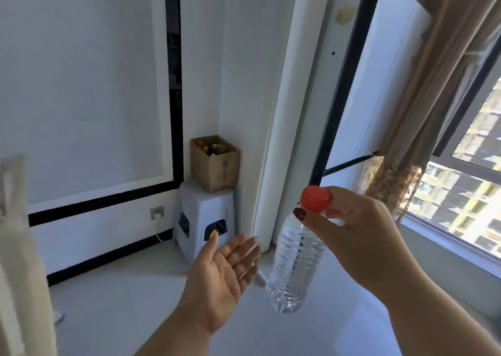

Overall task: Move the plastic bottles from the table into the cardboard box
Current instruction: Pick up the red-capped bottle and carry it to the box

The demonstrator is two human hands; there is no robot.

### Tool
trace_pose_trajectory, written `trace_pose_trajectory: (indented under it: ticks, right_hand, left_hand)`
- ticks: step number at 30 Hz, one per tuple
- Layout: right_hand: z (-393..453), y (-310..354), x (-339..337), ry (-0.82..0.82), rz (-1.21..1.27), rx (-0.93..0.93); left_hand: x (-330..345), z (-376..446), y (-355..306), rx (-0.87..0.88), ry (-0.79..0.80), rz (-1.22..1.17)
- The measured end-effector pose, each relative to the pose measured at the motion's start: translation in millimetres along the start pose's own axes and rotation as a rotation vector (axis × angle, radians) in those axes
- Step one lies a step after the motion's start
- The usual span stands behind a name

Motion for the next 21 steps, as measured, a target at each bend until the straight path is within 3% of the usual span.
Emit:
trace_pose_trajectory:
  ticks: [9, 14, 21]
  right_hand:
    - [230.9, -61.8, 67.4, 0.037, 0.039, -0.030]
    - [364.1, -86.7, 110.0, 0.113, 0.073, -0.110]
    - [543.8, -91.2, 170.3, 0.120, 0.133, -0.172]
  left_hand:
    - [-4.7, 208.9, -63.5, 0.233, -0.158, 0.020]
    - [-3.4, 323.8, -96.6, 0.427, -0.283, 0.374]
    - [-2.6, 460.6, -159.5, 0.514, -0.344, 0.806]
Point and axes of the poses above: each hand's wrist, its own z-axis towards the middle knuckle, its own x-axis out of the palm, y = z × x, the point moved 2 cm from there along z, towards the middle knuckle, and after that the axes turned 5 degrees about x, right-handed, at the moved point
